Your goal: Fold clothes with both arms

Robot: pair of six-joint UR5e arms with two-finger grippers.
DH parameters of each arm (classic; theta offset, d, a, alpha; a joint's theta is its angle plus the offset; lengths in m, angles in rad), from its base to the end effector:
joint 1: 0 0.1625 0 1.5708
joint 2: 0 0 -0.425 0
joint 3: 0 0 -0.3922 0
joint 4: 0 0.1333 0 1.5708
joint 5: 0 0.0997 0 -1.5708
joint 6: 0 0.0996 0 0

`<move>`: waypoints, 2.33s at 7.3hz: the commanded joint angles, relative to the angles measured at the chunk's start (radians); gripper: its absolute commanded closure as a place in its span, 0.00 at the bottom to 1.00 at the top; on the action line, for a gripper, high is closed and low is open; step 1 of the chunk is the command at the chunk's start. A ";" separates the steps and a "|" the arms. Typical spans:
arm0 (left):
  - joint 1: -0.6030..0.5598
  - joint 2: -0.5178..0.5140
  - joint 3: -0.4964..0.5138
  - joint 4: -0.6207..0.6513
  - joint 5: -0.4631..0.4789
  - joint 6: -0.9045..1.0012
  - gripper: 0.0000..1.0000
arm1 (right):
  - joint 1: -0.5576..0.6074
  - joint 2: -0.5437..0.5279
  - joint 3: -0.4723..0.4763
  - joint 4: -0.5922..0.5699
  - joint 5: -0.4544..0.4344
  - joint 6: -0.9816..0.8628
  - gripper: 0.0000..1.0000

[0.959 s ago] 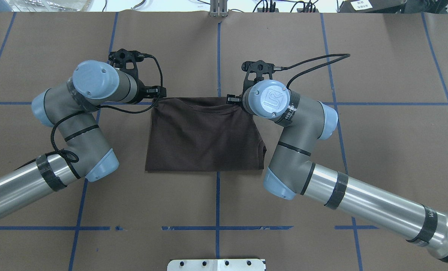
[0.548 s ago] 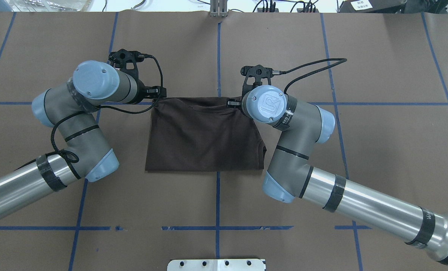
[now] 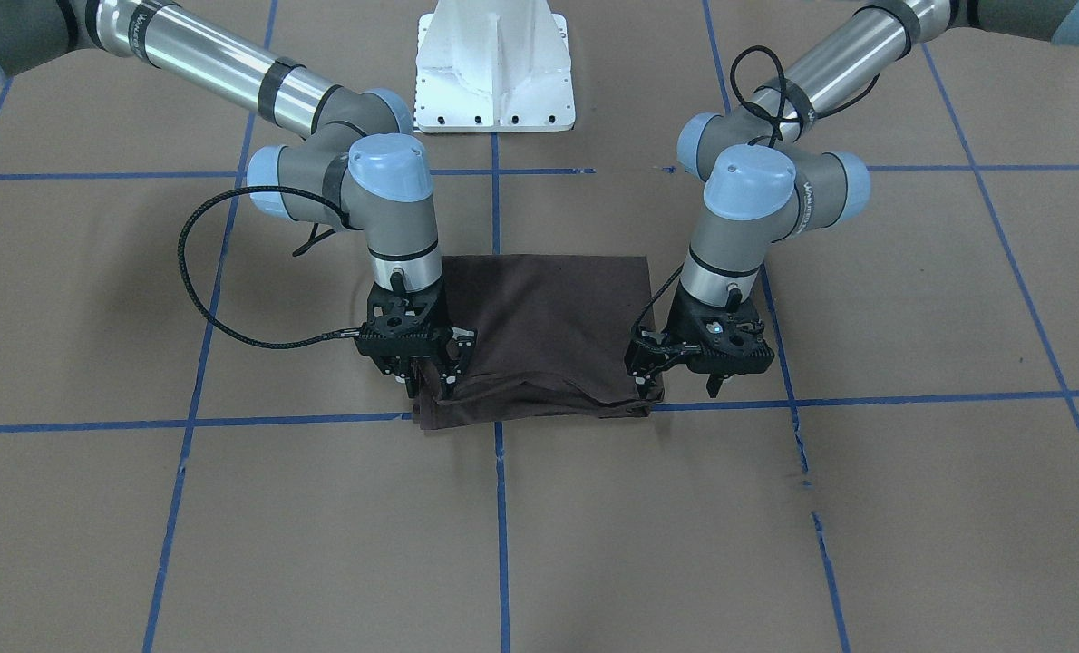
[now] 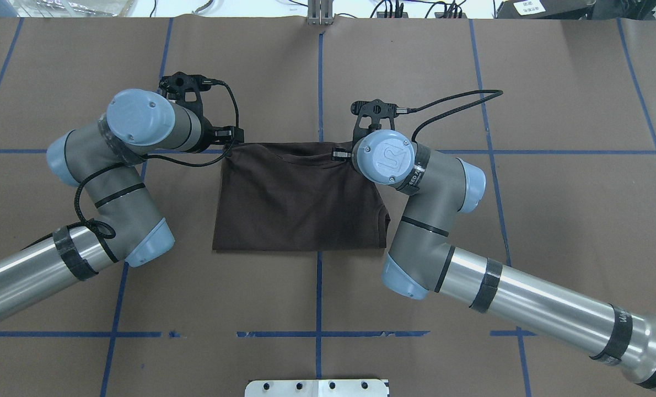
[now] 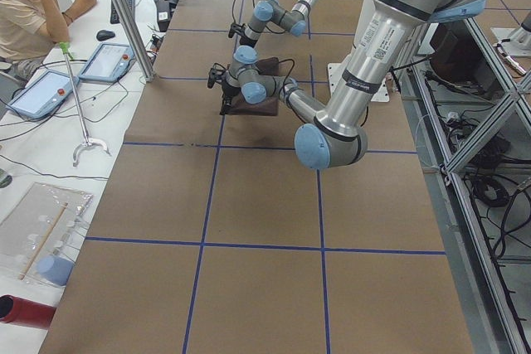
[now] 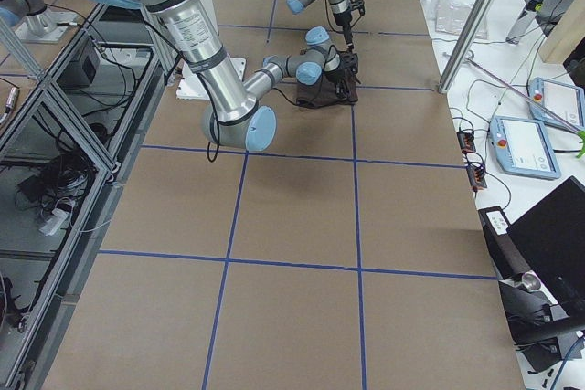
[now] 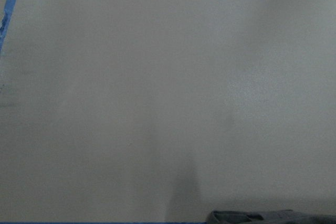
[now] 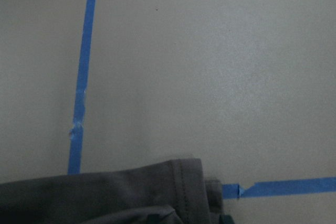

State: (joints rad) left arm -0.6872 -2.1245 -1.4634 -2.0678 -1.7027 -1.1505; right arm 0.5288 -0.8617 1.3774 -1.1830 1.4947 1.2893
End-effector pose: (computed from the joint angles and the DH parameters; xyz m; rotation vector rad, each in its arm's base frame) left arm 0.4770 -0.5470 0.3320 0.3921 0.8665 -0.1843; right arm -0.5831 -0.5039 0.2748 0.4224 -0.8045 0.2645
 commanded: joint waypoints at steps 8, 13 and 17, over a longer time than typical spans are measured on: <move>0.002 0.000 0.000 0.000 0.000 -0.008 0.00 | -0.009 0.007 -0.021 0.043 -0.001 0.022 1.00; 0.008 -0.002 0.001 0.000 0.002 -0.040 0.00 | 0.022 -0.036 -0.008 0.017 -0.010 -0.077 1.00; 0.008 -0.002 -0.002 0.000 0.000 -0.040 0.00 | 0.049 -0.051 -0.009 0.023 -0.013 -0.116 1.00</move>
State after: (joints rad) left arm -0.6796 -2.1257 -1.4638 -2.0678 -1.7021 -1.1903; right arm 0.5692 -0.9118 1.3690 -1.1645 1.4826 1.1807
